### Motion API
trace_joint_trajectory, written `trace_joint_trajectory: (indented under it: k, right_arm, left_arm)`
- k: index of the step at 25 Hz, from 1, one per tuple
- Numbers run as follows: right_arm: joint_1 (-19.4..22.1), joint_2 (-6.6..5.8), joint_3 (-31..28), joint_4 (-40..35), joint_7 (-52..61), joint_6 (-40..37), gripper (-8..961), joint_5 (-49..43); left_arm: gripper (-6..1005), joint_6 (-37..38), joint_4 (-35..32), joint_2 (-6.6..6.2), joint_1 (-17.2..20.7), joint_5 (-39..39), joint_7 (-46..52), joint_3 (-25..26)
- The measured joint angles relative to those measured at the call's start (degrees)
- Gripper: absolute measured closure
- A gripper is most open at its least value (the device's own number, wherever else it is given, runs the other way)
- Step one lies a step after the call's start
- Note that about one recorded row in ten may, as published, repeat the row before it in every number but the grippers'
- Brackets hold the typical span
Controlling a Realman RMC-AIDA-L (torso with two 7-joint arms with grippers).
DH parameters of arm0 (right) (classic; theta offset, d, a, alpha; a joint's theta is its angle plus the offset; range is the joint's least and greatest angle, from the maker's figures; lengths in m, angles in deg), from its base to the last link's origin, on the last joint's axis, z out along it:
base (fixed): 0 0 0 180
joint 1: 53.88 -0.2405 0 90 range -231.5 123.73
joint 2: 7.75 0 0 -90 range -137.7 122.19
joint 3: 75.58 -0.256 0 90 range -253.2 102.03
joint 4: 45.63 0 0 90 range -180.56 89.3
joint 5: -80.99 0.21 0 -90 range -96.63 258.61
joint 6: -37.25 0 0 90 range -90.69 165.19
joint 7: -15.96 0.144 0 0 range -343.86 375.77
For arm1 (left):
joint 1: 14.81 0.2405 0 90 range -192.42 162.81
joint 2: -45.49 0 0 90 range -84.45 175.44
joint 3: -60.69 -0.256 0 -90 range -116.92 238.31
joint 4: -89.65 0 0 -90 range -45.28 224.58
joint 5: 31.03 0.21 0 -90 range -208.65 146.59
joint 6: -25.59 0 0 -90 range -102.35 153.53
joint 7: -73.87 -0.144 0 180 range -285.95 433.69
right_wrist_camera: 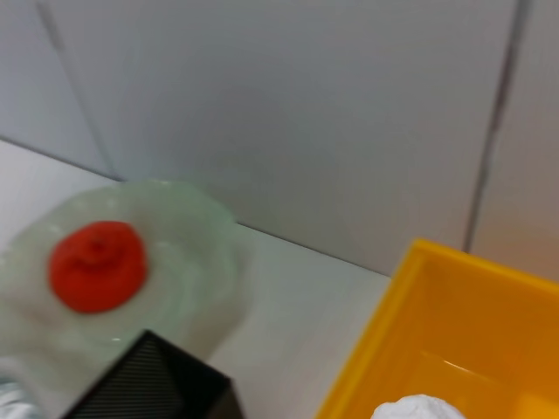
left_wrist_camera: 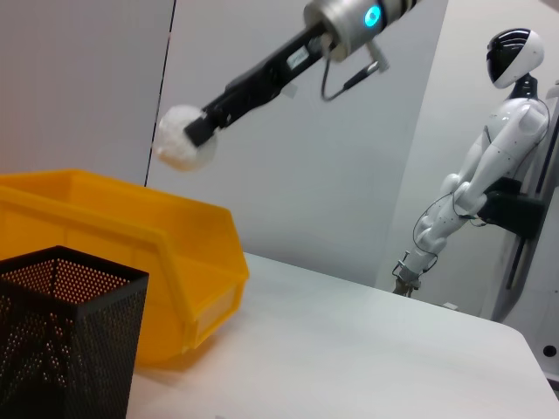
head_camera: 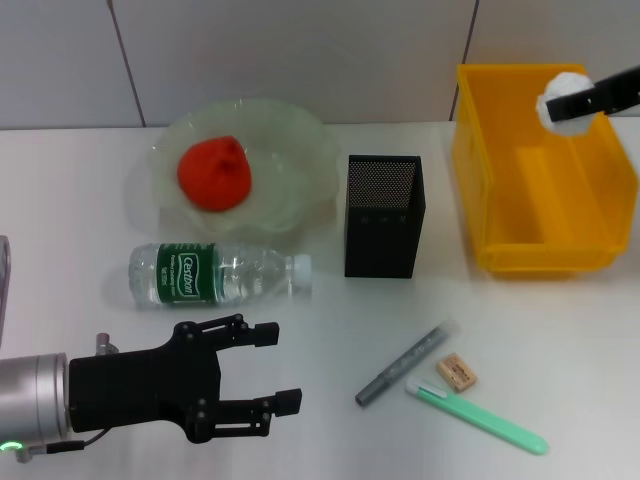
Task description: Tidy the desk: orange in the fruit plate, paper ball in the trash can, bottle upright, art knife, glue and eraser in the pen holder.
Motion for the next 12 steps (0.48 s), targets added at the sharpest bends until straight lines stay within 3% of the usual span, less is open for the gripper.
trace_joint_trajectory:
  k: [5,12]
  right_arm:
    - [0.5,0.16,1.1,6.2,-1.4,6.9,348,-0.8]
    - [0.9,0.92,2.2,7.1,-1.6,9.7,268,-0.8]
  left_arm:
    - [180,0.0,0.0,0.08,-0.2,0.0,-0.1,-0.1]
    - [180,0.0,0.0,0.03,-0.3,0.0,-0.2,-0.1]
